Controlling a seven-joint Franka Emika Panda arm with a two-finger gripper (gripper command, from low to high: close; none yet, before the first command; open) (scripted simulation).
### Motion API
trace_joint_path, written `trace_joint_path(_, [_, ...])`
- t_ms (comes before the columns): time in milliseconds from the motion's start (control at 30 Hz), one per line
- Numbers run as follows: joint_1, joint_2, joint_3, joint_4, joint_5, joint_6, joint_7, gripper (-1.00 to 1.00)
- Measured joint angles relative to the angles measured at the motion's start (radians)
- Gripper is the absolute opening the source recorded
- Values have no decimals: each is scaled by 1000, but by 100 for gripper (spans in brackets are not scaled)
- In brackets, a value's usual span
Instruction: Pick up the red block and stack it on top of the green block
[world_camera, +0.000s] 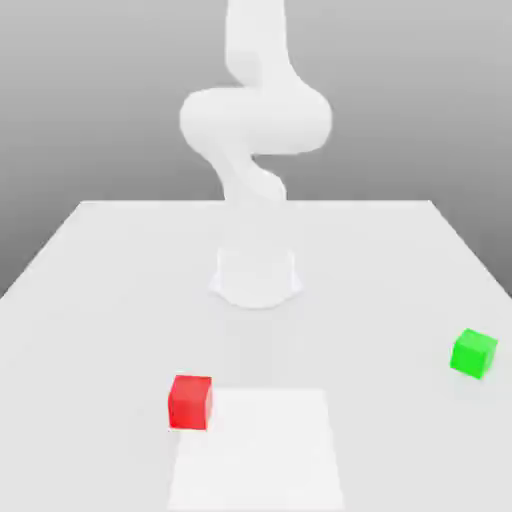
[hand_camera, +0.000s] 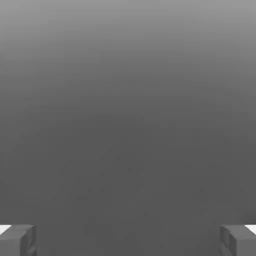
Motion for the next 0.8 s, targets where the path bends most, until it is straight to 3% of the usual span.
trace_joint_path(400, [-3, 434, -127, -300, 42, 278, -116, 0])
trace_joint_path(567, [-37, 641, -158, -439, -2, 415, -125, 0])
trace_joint_path(667, [-49, 737, -160, -463, 0, 489, -137, 0])
trace_joint_path(800, [-76, 857, -115, -449, 75, 589, -194, 0])
